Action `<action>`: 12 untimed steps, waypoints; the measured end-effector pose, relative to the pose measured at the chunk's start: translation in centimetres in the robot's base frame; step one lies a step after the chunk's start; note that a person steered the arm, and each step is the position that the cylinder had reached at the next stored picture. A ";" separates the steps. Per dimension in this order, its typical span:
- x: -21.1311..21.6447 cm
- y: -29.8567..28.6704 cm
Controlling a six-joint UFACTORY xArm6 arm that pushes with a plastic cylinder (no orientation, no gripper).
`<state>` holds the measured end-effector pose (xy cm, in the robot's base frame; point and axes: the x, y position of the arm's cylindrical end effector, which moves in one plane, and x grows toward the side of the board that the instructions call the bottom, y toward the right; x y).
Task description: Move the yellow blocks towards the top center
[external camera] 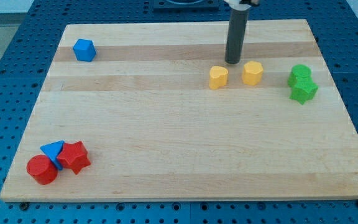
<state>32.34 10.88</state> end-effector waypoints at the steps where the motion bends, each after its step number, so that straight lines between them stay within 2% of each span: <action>1: 1.1 4.6; 3: 2.8 4.4; 8: 12.0 3.2; 9: 10.5 2.8; 12: -2.2 -3.1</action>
<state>30.15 7.79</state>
